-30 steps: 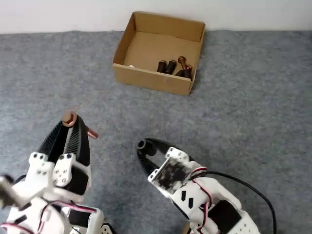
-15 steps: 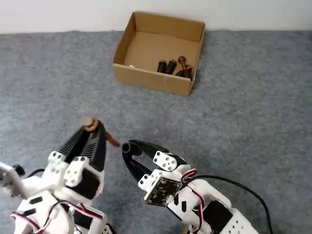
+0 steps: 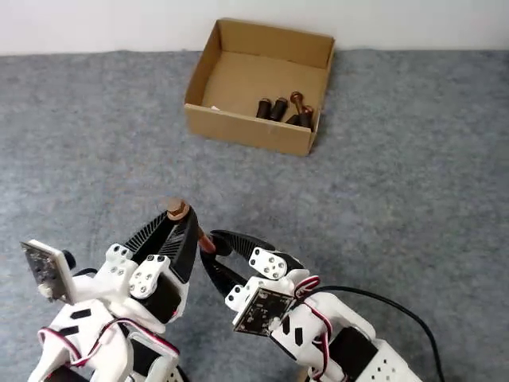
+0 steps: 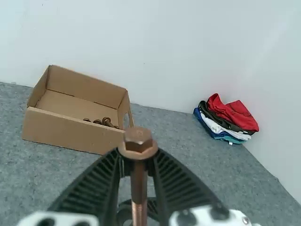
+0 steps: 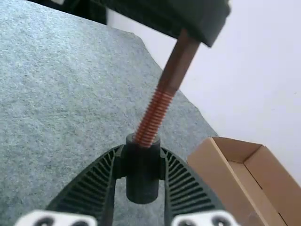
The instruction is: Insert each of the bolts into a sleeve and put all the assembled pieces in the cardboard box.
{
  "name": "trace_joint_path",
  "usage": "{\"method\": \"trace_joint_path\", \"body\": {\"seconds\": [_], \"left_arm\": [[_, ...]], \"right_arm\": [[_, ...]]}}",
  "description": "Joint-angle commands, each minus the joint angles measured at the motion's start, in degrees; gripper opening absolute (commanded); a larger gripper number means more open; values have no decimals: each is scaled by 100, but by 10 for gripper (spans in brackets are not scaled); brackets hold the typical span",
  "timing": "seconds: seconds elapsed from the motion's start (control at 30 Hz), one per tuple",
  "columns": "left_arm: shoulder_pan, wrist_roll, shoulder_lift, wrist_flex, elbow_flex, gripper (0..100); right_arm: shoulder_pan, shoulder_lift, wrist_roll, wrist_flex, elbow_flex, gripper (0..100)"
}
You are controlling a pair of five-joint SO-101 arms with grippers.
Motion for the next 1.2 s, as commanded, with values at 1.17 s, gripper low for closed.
{"method": "trace_joint_path", "body": {"seconds": [1.17], "left_arm": [[26, -448, -9, -132, 321, 5]], "right_arm": [[66, -66, 26, -435, -123, 8]]}}
